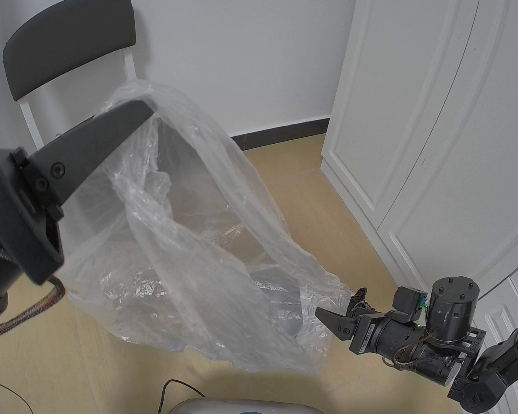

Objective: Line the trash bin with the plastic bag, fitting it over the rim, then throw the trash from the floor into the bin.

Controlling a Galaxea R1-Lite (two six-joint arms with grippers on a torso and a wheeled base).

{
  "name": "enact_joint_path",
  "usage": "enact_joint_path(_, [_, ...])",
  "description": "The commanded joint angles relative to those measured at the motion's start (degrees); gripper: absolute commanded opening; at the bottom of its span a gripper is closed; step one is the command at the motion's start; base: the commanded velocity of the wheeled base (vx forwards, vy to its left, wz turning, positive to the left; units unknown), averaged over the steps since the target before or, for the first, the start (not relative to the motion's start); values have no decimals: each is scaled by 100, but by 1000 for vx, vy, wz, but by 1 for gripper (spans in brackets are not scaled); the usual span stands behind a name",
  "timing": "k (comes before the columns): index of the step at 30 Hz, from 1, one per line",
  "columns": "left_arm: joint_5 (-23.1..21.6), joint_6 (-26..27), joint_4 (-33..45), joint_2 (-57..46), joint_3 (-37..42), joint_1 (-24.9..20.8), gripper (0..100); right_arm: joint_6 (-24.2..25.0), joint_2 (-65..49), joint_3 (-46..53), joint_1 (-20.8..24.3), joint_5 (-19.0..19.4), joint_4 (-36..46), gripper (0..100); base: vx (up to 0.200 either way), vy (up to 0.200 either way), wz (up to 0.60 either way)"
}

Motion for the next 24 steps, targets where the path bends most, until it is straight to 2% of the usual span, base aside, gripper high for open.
enact_joint_path(1, [3, -5, -2, 16, -1, -48, 0, 1, 61, 9, 18, 0, -2, 100, 0, 0, 0])
enact_joint_path(15, [3, -14, -2, 16, -1, -56, 0, -34, 87, 53, 53, 0, -2, 100, 0, 0, 0])
enact_joint_path(16, [3, -14, -2, 16, -1, -56, 0, -43, 87, 62, 53, 0, -2, 0, 0, 0, 0])
enact_joint_path(24, [3, -14, -2, 60, 8, -56, 0, -34, 43, 44, 35, -9, -46, 0, 0, 0, 0])
